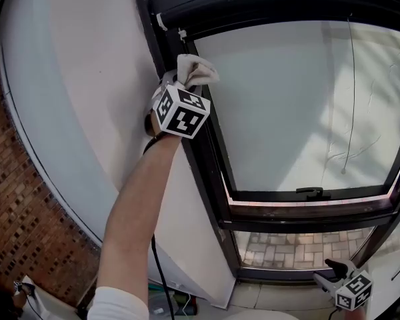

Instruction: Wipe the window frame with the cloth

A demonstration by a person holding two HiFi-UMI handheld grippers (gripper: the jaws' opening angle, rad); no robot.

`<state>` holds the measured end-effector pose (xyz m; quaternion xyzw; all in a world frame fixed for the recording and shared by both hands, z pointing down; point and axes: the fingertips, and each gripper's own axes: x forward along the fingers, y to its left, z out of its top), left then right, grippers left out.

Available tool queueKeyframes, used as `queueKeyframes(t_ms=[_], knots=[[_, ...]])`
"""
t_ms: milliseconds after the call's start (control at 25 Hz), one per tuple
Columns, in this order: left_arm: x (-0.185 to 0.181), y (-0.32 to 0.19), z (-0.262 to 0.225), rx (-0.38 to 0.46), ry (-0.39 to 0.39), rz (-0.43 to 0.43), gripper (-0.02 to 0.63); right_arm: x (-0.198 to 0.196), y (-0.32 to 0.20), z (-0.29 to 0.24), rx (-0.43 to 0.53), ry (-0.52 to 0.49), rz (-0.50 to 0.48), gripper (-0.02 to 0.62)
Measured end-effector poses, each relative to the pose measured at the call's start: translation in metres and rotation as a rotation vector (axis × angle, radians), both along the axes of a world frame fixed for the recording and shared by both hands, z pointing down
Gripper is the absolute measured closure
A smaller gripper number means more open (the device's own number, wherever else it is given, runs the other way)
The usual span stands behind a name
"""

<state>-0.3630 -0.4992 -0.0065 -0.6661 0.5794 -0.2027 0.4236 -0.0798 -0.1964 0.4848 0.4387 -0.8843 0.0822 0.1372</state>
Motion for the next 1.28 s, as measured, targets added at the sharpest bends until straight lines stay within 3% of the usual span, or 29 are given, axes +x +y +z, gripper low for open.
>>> queueKeyframes(t_ms=[320, 520, 720, 920, 1280], knots=[[-0.007, 0.003, -0.094, 0.052, 0.072, -0.001, 0.471, 0.011, 0.011, -0.002, 0.006, -0.005, 0.049, 0.378], [0.001, 0.008, -0.098, 0.101, 0.025, -0.001, 0.471, 0.027, 0.022, 0.005, -0.009, -0.012, 0.089, 0.377], [0.042, 0.021, -0.091, 0.195, -0.113, 0.075, 0.471, 0.032, 0.026, 0.005, -0.012, -0.007, 0.093, 0.377], [0.048, 0.009, -0.097, 0.189, -0.085, 0.063, 0.471, 0.028, 0.031, -0.001, -0.002, -0.014, 0.087, 0.377], [0.048, 0.005, -0.103, 0.216, -0.112, 0.039, 0.469, 0.052, 0.049, 0.003, -0.016, -0.011, 0.125, 0.377]])
